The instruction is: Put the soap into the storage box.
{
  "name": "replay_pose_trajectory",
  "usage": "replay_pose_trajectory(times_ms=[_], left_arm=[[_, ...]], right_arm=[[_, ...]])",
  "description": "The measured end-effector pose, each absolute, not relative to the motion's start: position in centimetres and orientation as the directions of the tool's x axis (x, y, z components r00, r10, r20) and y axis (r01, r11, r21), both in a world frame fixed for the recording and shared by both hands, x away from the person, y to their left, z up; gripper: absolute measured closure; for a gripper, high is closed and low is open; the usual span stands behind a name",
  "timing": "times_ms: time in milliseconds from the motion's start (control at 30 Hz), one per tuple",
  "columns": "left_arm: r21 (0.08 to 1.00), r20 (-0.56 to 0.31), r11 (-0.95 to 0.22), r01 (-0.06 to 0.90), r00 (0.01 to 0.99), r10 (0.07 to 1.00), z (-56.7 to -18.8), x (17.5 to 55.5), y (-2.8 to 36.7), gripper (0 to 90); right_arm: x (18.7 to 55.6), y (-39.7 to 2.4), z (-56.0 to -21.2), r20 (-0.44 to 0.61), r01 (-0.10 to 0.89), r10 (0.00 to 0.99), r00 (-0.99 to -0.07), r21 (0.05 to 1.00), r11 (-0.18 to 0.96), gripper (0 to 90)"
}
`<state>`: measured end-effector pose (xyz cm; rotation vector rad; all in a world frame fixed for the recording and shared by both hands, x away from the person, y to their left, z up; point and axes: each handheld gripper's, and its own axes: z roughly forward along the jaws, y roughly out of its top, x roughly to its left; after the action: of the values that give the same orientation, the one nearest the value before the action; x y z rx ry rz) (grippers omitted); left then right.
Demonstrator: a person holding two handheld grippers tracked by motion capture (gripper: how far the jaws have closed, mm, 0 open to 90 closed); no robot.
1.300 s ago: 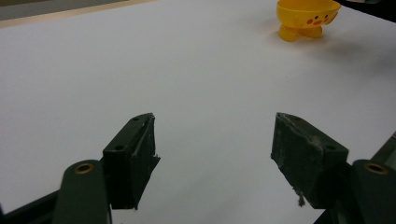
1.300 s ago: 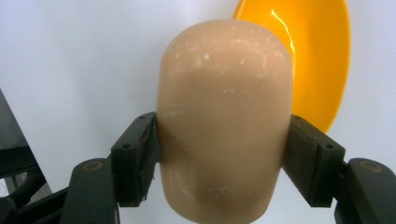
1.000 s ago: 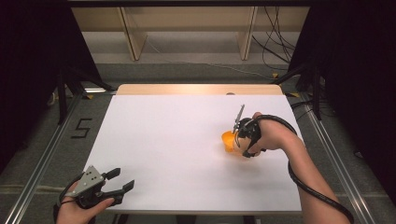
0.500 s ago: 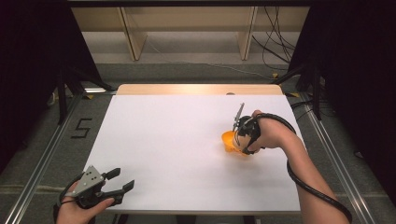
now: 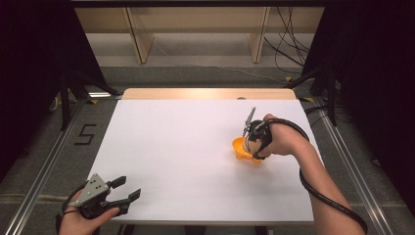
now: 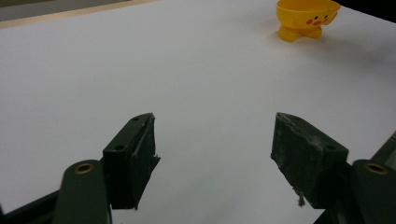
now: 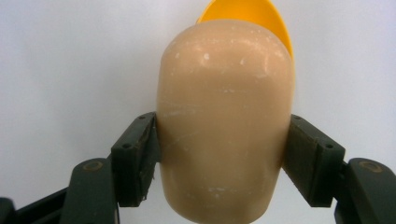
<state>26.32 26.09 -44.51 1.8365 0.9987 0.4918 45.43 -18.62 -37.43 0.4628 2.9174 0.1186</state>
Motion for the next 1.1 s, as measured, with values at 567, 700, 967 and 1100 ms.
replay_pose_trajectory(times_ms=[567, 700, 967, 1100], left_arm=[[0.883, -0.086, -0.214, 0.418, 0.592, 0.802, -44.5, 26.4, 26.1, 30.2], [0.881, -0.081, -0.217, 0.419, 0.588, 0.805, -44.5, 26.3, 26.1, 30.2], [0.883, -0.087, -0.211, 0.419, 0.589, 0.803, -44.5, 26.4, 26.1, 30.2], [0.882, -0.084, -0.213, 0.419, 0.586, 0.806, -44.5, 26.3, 26.1, 30.2]], right_arm=[[45.9, -18.5, -37.5, -0.207, 0.283, 0.306, -0.929, 0.131, 0.95, 33.9], [46.2, -18.6, -37.6, -0.209, 0.273, 0.296, -0.932, 0.134, 0.953, 33.9], [46.3, -18.5, -37.9, -0.2, 0.298, 0.319, -0.926, 0.132, 0.946, 33.9], [46.6, -18.6, -38.1, -0.205, 0.276, 0.3, -0.932, 0.139, 0.951, 33.9]])
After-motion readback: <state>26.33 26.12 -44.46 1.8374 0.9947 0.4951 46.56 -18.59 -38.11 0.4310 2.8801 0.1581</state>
